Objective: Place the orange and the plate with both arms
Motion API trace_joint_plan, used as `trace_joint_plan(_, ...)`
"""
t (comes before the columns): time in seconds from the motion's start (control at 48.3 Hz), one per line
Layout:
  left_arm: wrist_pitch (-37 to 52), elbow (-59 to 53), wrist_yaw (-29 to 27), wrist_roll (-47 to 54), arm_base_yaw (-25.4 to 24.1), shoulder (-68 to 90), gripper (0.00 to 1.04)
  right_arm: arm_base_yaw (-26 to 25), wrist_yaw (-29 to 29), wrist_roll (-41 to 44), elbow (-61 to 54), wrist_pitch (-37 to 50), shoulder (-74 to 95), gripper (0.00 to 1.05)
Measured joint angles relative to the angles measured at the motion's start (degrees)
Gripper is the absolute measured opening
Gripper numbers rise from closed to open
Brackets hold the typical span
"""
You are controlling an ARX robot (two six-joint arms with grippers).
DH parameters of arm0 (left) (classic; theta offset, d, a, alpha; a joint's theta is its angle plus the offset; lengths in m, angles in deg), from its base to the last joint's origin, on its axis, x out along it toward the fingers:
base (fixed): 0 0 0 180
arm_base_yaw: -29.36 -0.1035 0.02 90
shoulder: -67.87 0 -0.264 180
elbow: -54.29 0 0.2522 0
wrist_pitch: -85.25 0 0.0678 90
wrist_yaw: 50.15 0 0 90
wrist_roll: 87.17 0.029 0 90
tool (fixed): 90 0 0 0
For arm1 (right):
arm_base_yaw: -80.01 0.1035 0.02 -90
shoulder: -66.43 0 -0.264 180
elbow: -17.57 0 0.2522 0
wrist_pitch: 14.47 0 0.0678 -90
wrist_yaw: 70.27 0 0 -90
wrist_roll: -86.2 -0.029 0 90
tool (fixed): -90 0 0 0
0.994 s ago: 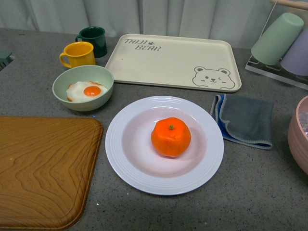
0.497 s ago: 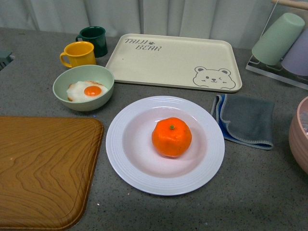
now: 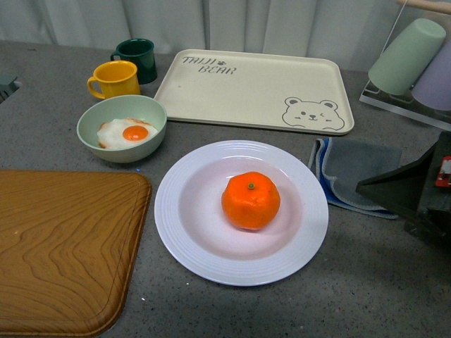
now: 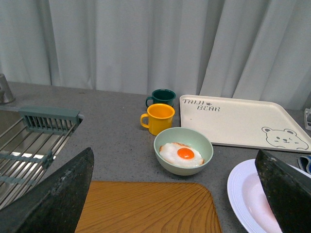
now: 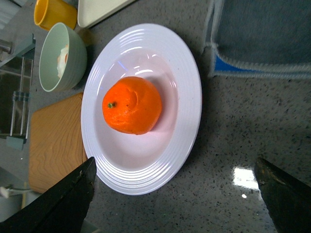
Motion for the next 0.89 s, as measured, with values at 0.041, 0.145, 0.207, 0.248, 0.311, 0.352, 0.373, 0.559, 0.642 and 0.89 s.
trace_joint_plan(0.041, 0.0, 0.0, 0.0, 0.0, 0.0, 0.0, 0.98, -0.22, 1.11, -0.33, 1.01, 0.04, 2.73, 0.95)
trace_joint_plan(0.145, 0.0, 0.0, 0.0, 0.0, 0.0, 0.0, 0.98, -0.44, 2.99, -0.66, 2.89, 0.31, 6.99, 0.95)
trace_joint_plan(0.207, -0.02, 0.0, 0.02, 0.0, 0.0, 0.0, 0.98, -0.33, 4.07, -0.94, 4.63, 0.5, 9.49, 0.95)
trace_joint_plan(0.248, -0.02, 0.0, 0.02, 0.0, 0.0, -0.02, 0.98, -0.33, 4.33, -1.14, 5.27, 0.46, 10.99, 0.95)
trace_joint_plan(0.311, -0.04, 0.0, -0.07, 0.0, 0.0, -0.02, 0.98, -0.31, 4.42, -1.14, 5.99, 0.11, 13.51, 0.95)
trace_joint_plan(0.352, -0.04, 0.0, -0.07, 0.0, 0.0, -0.02, 0.98, -0.15, 4.39, -1.05, 6.62, -0.44, 15.43, 0.95)
trace_joint_plan(0.373, -0.04, 0.0, -0.07, 0.0, 0.0, -0.02, 0.98, -0.09, 4.42, -1.09, 6.84, -0.46, 15.96, 0.95)
trace_joint_plan(0.559, -0.04, 0.0, 0.0, 0.0, 0.0, -0.02, 0.98, 1.44, 5.53, -3.02, 10.95, -0.52, 20.55, 0.95)
trace_joint_plan(0.642, -0.04, 0.0, -0.04, 0.0, 0.0, -0.02, 0.98, 2.49, 6.1, -3.98, 12.46, -0.81, 23.78, 0.95)
trace_joint_plan(0.89, -0.04, 0.0, -0.02, 0.0, 0.0, -0.02, 0.98, 3.67, 8.17, -9.64, 16.65, 1.68, 28.55, 0.95)
